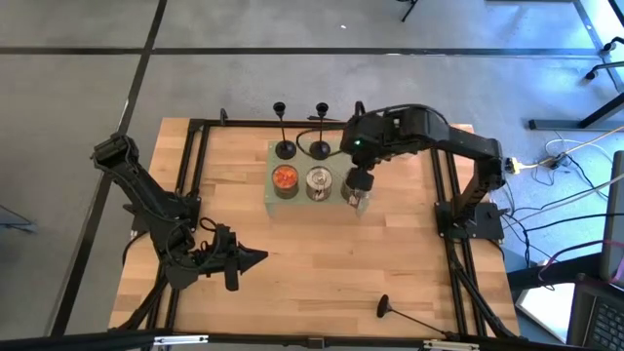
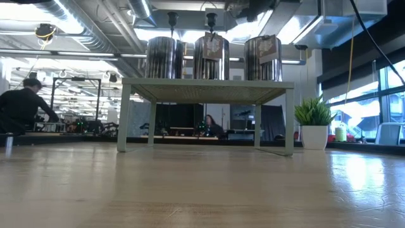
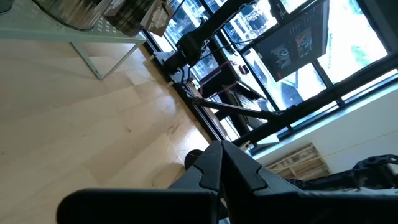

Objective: Pick & Place candle stick holders
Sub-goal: Put the candle holder on the shelf aligned with the other candle holder

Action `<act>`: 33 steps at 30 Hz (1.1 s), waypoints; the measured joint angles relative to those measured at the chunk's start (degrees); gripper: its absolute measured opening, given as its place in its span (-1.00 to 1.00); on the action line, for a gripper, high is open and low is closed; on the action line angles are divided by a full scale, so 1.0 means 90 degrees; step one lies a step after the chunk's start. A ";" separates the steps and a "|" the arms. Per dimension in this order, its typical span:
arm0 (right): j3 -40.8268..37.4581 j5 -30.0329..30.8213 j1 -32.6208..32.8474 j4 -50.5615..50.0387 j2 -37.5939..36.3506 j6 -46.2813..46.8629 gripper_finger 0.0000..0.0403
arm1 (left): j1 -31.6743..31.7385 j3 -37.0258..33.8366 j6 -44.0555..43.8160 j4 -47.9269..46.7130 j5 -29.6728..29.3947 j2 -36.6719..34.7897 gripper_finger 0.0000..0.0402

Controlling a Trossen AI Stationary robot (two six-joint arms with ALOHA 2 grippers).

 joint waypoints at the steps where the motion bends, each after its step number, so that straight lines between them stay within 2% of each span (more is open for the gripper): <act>1: 0.0117 -0.0020 0.0000 0.0015 0.0000 0.0164 -0.85 | 0.0000 0.0000 -0.0001 0.0000 0.0001 0.0002 -0.99; 5: 0.0526 -0.0748 0.0014 0.0259 0.0000 0.0463 -0.85 | 0.0000 0.0000 -0.0005 0.0000 0.0000 0.0004 -0.99; 13: 0.1054 -0.2818 0.0383 0.1024 0.0002 0.0961 -0.85 | 0.0001 0.0000 0.0046 -0.0002 0.0007 0.0005 -0.99; 21: 0.1088 -0.4071 0.1218 0.1577 0.0000 0.1600 -0.85 | 0.0000 0.0000 0.0150 -0.0075 0.0033 0.0005 -0.99; 25: 0.1088 -0.4377 0.1714 0.1598 0.0000 0.1954 -0.85 | 0.0000 0.0000 0.0150 -0.0092 0.0113 0.0005 -0.99; 33: 0.1087 -0.4445 0.2858 0.1439 0.0000 0.2705 -0.85 | 0.0000 -0.0002 0.0209 -0.0097 0.0415 0.0005 -0.99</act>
